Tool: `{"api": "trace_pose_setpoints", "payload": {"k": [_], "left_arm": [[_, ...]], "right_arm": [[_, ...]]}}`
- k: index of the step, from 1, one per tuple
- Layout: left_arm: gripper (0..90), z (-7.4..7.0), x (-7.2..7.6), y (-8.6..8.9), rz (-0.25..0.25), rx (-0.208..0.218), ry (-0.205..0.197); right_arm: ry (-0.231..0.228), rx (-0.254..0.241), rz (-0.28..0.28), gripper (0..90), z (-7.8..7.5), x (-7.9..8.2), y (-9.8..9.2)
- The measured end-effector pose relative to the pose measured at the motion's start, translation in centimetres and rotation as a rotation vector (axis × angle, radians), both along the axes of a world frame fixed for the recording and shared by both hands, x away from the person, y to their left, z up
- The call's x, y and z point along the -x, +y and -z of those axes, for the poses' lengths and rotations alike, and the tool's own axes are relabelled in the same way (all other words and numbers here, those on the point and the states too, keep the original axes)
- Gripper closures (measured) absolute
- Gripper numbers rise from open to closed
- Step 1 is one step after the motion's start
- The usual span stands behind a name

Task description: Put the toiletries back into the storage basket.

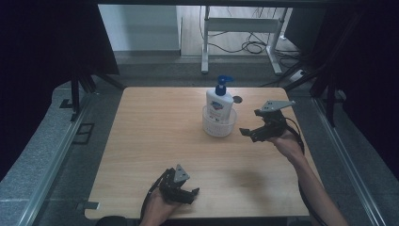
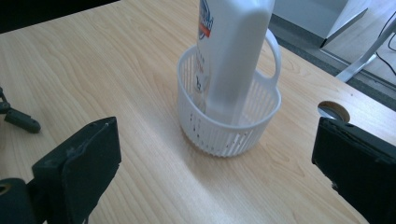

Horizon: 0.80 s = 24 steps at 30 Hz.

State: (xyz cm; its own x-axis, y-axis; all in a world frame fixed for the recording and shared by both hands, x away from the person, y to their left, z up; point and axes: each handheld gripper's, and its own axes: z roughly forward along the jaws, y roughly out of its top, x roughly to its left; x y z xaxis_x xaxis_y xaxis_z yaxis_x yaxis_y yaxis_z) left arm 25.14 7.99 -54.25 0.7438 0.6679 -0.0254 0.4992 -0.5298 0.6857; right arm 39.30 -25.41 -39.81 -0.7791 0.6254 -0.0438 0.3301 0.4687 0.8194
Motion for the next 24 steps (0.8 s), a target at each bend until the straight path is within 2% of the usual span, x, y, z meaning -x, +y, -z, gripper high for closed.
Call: {"api": "trace_pose_setpoints", "payload": {"k": [14, 24], "left_arm": [[12.1, 0.0, 0.0, 0.0, -0.003, 0.001, 0.0], [12.1, 0.0, 0.0, 0.0, -0.001, -0.001, -0.001]], "right_arm": [[0.009, 0.011, 0.039, 0.4, 1.2, 2.4, -2.5], [0.015, 0.061, 0.057, 0.0, 2.8, 4.3, -3.4]]}}
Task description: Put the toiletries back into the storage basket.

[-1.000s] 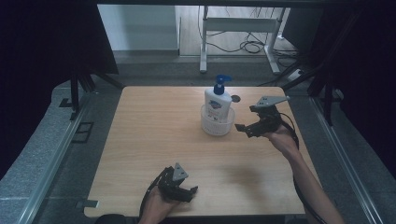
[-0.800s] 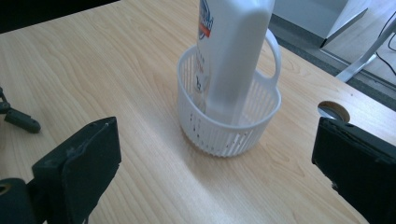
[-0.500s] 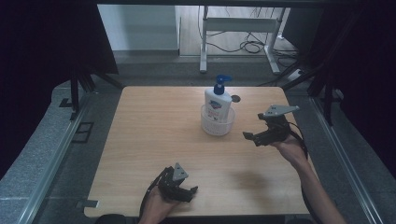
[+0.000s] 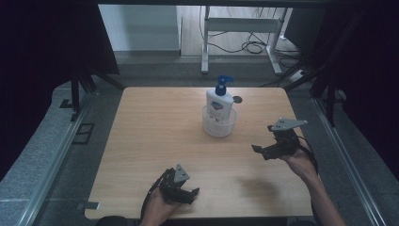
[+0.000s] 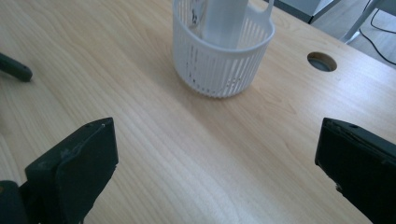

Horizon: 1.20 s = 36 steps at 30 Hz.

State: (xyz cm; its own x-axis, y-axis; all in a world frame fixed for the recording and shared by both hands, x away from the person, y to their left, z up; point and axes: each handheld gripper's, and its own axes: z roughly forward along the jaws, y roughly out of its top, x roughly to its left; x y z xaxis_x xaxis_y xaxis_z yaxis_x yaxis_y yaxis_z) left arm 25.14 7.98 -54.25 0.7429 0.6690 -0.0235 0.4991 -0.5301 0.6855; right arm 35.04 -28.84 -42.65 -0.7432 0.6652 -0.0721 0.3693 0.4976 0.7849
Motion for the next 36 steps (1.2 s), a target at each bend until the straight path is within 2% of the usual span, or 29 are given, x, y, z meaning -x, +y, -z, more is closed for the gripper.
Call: {"api": "trace_pose_setpoints", "payload": {"k": [21, 36], "left_arm": [[12.2, 0.0, 0.0, 0.0, -0.002, 0.0, -0.001], [12.2, 0.0, 0.1, -0.1, -0.011, 0.006, 0.002]], "right_arm": [[0.032, -0.016, 0.047, 0.0, 3.7, 3.7, -1.8], [0.064, 0.013, 0.047, 0.0, 7.3, 5.6, -1.4]]}}
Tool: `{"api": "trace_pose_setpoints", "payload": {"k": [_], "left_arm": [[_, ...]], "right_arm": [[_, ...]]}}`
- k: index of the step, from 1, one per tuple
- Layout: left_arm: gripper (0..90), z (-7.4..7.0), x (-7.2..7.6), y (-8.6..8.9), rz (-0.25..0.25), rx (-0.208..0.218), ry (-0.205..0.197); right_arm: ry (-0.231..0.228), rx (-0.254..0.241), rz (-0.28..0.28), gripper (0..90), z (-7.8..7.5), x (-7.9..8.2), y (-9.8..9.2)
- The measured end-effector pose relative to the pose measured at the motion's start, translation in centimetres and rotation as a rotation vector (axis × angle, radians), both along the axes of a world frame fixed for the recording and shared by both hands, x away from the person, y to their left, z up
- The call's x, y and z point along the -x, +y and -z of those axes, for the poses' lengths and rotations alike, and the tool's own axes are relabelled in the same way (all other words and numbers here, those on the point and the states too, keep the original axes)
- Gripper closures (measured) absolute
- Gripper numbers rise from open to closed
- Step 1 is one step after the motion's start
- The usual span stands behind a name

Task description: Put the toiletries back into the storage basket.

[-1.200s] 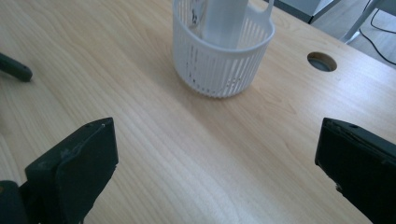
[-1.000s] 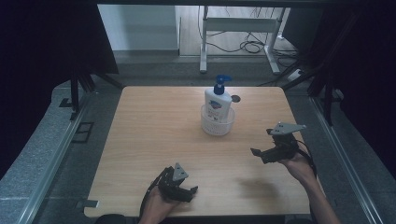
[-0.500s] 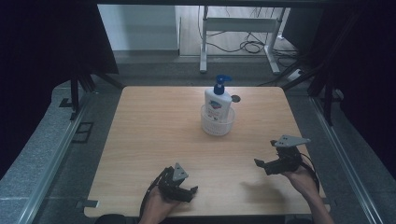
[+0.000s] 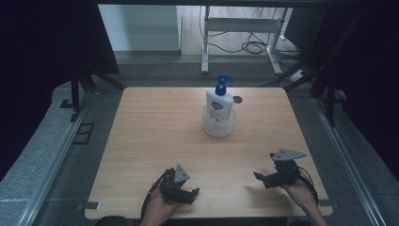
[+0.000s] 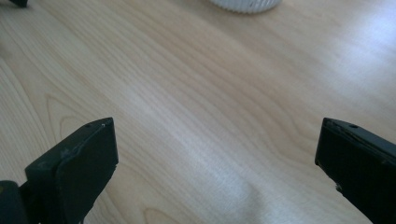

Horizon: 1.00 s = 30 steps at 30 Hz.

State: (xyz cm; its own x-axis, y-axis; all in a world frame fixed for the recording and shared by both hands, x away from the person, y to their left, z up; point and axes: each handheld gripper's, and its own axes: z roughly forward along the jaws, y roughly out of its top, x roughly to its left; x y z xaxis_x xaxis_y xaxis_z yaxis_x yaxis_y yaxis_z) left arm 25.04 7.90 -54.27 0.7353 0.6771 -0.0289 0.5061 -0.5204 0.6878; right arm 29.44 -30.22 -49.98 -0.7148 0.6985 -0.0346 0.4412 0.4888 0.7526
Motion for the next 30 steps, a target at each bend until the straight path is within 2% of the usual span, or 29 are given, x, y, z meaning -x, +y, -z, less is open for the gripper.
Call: {"api": "trace_pose_setpoints", "payload": {"k": [10, 20, 22, 30], "left_arm": [[12.2, 0.0, 0.0, 0.0, -0.001, 0.001, 0.0], [12.2, 0.0, 0.0, 0.0, -0.001, 0.0, 0.001], [12.2, 0.0, 0.0, 0.0, -0.001, 0.001, 0.0], [12.1, 0.0, 0.0, 0.0, -0.002, -0.001, -0.001]], "right_arm": [[0.036, 0.015, 0.004, 0.0, 2.4, 0.6, 0.1], [0.06, 0.047, -0.016, 0.0, 4.1, 0.9, 0.6], [0.078, 0.037, -0.02, 0.0, 4.3, 0.9, 0.6], [0.076, 0.034, -0.022, 0.0, 4.3, 0.9, 0.6]]}}
